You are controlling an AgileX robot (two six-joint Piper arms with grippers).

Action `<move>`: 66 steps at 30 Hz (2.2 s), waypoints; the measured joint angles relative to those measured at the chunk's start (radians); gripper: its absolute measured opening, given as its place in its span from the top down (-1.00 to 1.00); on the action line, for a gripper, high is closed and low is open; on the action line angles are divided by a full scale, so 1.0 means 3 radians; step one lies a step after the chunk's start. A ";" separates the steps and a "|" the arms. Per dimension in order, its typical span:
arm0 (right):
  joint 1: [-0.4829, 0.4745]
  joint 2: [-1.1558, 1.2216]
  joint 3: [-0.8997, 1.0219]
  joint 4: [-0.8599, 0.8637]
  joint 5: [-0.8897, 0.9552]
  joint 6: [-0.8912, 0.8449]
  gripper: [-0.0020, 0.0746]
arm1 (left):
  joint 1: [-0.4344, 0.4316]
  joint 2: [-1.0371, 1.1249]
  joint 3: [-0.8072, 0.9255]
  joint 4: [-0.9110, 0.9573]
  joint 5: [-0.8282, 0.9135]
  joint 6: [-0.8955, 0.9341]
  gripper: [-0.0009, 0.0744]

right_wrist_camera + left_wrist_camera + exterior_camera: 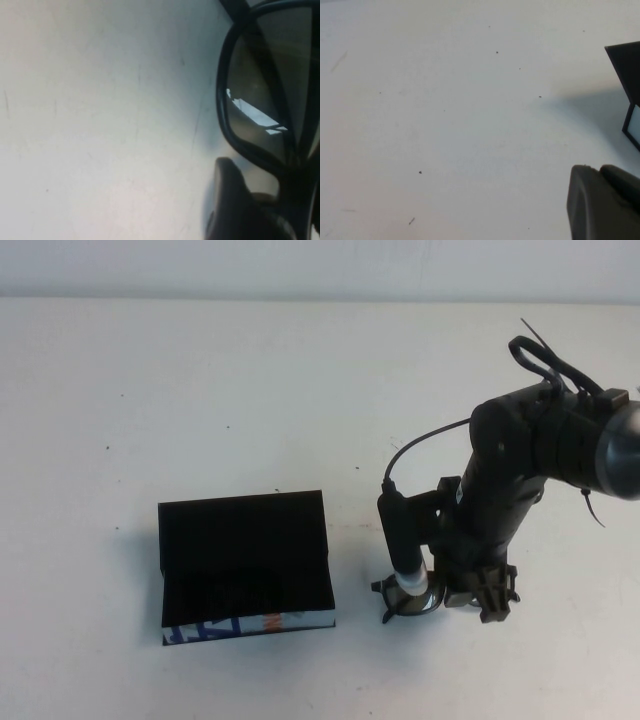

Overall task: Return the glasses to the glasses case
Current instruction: Pick up the glasses from the table, then place the glasses in the glasses case

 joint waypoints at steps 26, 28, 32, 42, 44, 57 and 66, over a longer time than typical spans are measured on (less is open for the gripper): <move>0.0237 -0.0497 -0.0519 -0.0032 0.0907 0.0561 0.94 | 0.0000 0.0000 0.0000 0.0000 0.0000 0.0000 0.98; 0.0397 -0.0498 -0.0692 -0.0032 0.0920 0.0605 0.94 | 0.0000 0.0000 0.0000 0.0000 0.0000 0.0000 0.98; 0.0692 -0.0330 -0.1023 0.0011 0.0948 0.0695 0.94 | 0.0000 0.0000 0.0000 0.0000 0.0000 0.0000 0.98; 0.1057 0.0485 -0.1731 0.0159 0.0953 0.0771 0.94 | 0.0000 0.0000 0.0000 0.0000 0.0000 0.0000 0.98; 0.1095 0.0601 -0.1889 0.0172 0.0953 0.0771 0.94 | 0.0000 0.0000 0.0000 0.0000 0.0000 0.0000 0.98; 0.1152 0.0936 -0.2228 0.0221 0.0961 0.0834 0.94 | 0.0000 0.0000 0.0000 0.0000 0.0000 0.0000 0.98; 0.1152 0.0936 -0.2242 0.0221 0.0961 0.0842 0.94 | 0.0000 0.0000 0.0000 0.0000 0.0000 0.0000 0.98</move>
